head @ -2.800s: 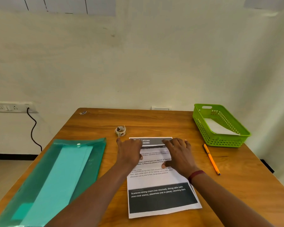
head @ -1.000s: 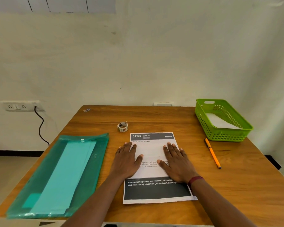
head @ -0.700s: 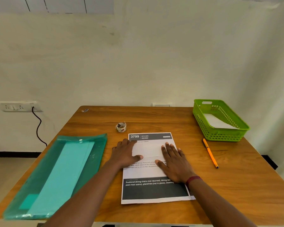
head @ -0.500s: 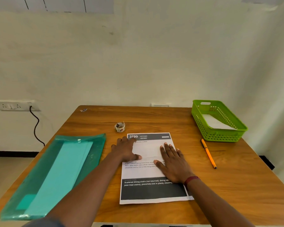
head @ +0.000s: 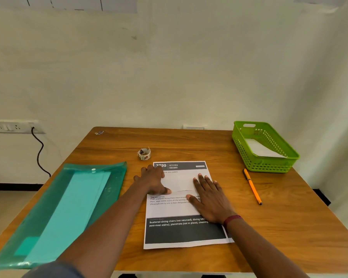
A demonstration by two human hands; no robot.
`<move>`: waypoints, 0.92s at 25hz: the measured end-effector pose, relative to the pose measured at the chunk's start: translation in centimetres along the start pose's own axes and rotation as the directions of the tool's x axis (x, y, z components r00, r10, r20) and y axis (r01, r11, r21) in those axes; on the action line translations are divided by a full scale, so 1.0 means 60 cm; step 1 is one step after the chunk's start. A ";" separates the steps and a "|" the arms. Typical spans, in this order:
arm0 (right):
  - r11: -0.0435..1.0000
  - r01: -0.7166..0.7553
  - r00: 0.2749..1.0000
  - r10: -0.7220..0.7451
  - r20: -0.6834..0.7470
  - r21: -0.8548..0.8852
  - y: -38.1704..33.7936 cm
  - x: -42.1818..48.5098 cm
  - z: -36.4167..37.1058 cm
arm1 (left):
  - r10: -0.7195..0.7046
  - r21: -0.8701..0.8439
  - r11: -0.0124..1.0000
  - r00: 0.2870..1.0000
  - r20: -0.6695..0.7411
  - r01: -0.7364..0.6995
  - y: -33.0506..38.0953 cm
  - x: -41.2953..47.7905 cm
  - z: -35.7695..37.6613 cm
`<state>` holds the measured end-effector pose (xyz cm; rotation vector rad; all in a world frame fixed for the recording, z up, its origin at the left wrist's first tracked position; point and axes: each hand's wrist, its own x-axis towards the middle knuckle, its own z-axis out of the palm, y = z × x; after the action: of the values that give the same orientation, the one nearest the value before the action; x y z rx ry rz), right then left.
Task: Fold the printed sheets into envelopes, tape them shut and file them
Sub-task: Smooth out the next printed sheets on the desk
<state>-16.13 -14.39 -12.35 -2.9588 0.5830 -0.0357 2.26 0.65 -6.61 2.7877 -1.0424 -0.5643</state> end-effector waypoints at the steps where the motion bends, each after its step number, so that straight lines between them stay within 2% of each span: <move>1: 1.000 0.000 1.000 0.000 -0.002 -0.002 0.000 0.000 0.000 | 0.001 -0.006 1.000 1.000 -0.001 -0.001 0.001 -0.002 -0.001; 8: 1.000 0.002 1.000 -0.001 -0.026 0.015 -0.002 -0.001 0.000 | 0.001 0.016 1.000 0.999 0.050 -0.001 0.010 -0.002 -0.007; 10: 0.999 0.000 0.999 0.002 -0.049 0.035 -0.003 -0.002 -0.002 | 0.017 0.037 0.999 1.000 0.025 -0.018 0.011 -0.005 -0.007; 17: 0.988 -0.044 0.974 0.075 -0.215 0.148 -0.002 -0.009 -0.021 | 0.173 0.010 0.984 0.956 -0.237 -0.176 -0.007 -0.025 0.005; 23: 0.998 0.028 0.951 -0.011 -0.309 0.051 -0.005 0.004 -0.073 | 0.249 -0.154 0.921 0.843 -0.478 -0.359 -0.015 -0.047 0.005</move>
<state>-15.98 -14.70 -8.00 -2.9235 0.5763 -0.5174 0.73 3.16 -6.21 2.3054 -1.1806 0.0076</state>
